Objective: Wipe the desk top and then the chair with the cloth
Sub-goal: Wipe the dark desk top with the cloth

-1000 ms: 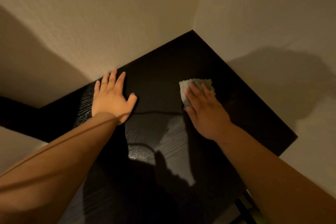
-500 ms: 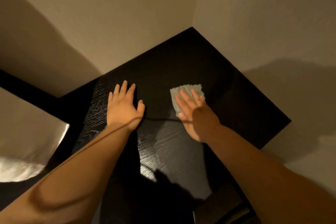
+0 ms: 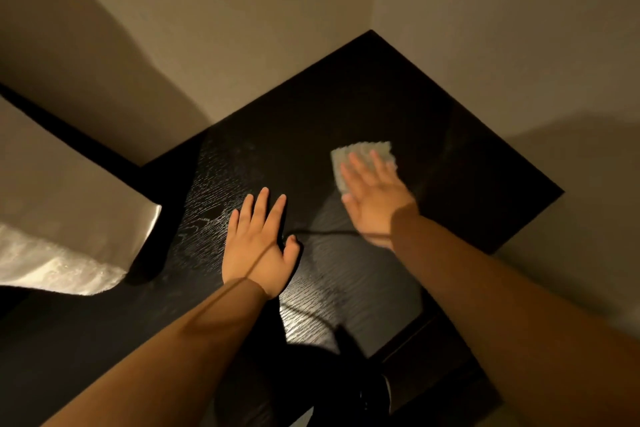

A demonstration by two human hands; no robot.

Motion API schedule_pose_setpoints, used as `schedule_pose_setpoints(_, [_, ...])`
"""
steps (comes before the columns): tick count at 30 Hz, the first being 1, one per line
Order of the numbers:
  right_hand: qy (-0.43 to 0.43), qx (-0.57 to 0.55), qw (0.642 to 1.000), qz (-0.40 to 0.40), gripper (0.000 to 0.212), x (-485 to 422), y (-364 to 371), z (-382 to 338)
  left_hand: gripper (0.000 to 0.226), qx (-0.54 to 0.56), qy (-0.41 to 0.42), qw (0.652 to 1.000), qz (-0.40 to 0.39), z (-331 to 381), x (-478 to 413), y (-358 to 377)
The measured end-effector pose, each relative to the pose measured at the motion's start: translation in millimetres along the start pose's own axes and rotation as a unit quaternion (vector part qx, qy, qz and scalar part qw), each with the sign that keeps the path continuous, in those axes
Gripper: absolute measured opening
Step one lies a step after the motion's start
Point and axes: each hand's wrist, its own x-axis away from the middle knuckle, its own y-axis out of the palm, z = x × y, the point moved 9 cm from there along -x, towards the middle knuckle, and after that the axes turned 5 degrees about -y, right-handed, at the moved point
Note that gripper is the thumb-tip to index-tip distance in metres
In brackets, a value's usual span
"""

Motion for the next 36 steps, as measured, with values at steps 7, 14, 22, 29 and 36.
schedule_pose_setpoints(7, [-0.02, 0.032, 0.999, 0.028, 0.071, -5.5, -8.0, 44.2, 0.076, 0.001, -0.002, 1.0, -0.002, 1.1, 0.6, -1.3])
schedule_pose_setpoints(14, [-0.05, -0.019, 0.998, 0.03, 0.066, 21.2, 14.3, -42.9, 0.078, 0.006, 0.003, 1.0, 0.001, 1.2, -0.7, 0.0])
schedule_pose_setpoints(22, [-0.086, 0.019, 0.996, 0.006, 0.072, 24.0, 16.0, -14.2, 0.078, 0.012, 0.001, 1.0, 0.007, 0.0, -0.2, 0.6])
schedule_pose_setpoints(29, [0.008, -0.034, 0.998, 0.045, 0.063, 37.7, 14.4, -21.8, 0.078, 0.007, -0.006, 1.0, 0.004, 0.6, -2.1, 1.1])
schedule_pose_setpoints(36, [-0.101, -0.03, 0.994, 0.011, 0.065, 57.7, 31.1, -45.1, 0.079, 0.01, -0.009, 1.0, -0.001, -2.1, -2.1, 4.6])
